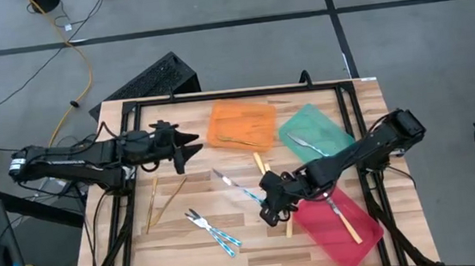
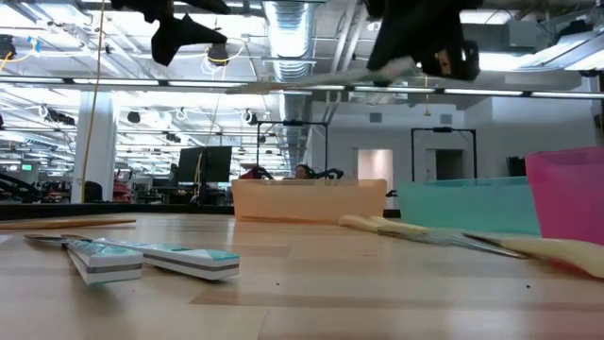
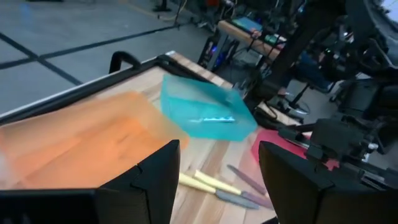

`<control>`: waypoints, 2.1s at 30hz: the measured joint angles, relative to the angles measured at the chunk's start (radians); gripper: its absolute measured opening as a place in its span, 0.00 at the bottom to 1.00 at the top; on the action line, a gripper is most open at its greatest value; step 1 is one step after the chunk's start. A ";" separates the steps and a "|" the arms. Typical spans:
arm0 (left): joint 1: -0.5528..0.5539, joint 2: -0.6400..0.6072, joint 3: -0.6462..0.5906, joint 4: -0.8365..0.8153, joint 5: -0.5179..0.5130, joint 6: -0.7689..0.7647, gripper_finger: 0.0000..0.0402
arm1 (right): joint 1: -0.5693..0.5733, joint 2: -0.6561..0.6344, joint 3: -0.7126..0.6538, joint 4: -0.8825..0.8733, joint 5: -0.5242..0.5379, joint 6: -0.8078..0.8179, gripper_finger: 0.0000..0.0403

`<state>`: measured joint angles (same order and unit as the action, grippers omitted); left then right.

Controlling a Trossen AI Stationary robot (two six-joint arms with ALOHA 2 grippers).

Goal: Sort silverware by color (type)
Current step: Put the top white patterned knife into the blue bin

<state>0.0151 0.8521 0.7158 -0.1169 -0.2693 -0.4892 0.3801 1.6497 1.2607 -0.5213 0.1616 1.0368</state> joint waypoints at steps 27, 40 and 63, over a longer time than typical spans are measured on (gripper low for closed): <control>-0.002 -0.002 0.000 0.002 0.019 -0.058 0.50 | -0.004 -0.316 -0.118 -1.033 0.204 0.424 0.10; -0.002 -0.001 0.000 -0.005 -0.129 -0.098 0.50 | -0.018 -0.637 -0.465 -0.928 0.227 0.358 0.10; -0.002 -0.001 0.000 -0.007 -0.190 -0.167 0.50 | -0.300 -0.637 -0.690 -0.660 0.227 0.179 0.11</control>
<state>0.0132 0.8509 0.7155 -0.1236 -0.4595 -0.6561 0.0805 1.0128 0.5704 -1.1818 0.3889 1.2162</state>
